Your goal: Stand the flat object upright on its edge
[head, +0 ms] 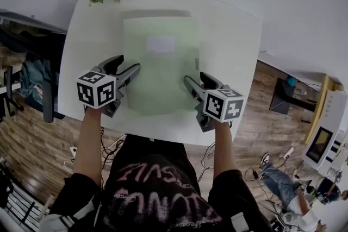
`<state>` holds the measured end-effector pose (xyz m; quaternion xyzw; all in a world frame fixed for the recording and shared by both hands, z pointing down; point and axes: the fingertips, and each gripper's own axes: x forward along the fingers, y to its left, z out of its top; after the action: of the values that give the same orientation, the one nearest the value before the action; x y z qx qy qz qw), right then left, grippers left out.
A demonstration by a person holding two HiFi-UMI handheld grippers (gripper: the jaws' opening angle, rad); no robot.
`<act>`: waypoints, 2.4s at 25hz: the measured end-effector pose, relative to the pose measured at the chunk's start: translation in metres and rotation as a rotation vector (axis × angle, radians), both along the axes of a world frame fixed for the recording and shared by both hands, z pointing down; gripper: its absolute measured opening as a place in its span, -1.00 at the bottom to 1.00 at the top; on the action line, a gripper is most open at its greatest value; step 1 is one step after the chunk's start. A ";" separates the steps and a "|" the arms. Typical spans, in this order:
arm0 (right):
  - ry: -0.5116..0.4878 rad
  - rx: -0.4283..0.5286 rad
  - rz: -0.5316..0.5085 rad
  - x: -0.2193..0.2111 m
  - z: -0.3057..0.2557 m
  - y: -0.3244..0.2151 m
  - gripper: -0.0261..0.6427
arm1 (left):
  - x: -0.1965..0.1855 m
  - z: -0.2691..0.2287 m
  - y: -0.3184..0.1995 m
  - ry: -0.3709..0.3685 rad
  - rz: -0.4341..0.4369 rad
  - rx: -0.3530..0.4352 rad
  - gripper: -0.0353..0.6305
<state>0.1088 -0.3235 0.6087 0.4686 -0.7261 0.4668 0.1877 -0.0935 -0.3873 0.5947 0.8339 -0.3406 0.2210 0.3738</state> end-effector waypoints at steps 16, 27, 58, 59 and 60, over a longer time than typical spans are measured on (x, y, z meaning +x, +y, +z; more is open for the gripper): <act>0.093 0.011 -0.050 -0.002 -0.001 -0.002 -0.18 | 0.003 -0.005 -0.003 -0.040 0.004 0.058 -0.04; 0.111 0.060 -0.045 -0.003 -0.008 -0.001 -0.18 | 0.003 -0.015 -0.003 -0.040 0.014 0.123 -0.04; 0.229 0.381 0.056 -0.020 -0.061 -0.018 -0.18 | -0.006 -0.092 -0.027 0.007 0.111 0.536 -0.05; 0.234 0.391 0.060 -0.020 -0.063 -0.019 -0.18 | -0.006 -0.094 -0.028 0.008 0.112 0.549 -0.05; 0.238 0.403 0.065 -0.019 -0.065 -0.020 -0.18 | -0.005 -0.097 -0.029 0.009 0.113 0.563 -0.05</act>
<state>0.0895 -0.3435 0.5439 0.5714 -0.7619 0.2597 0.1599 -0.0983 -0.4161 0.4982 0.9236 -0.3397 0.1346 0.1162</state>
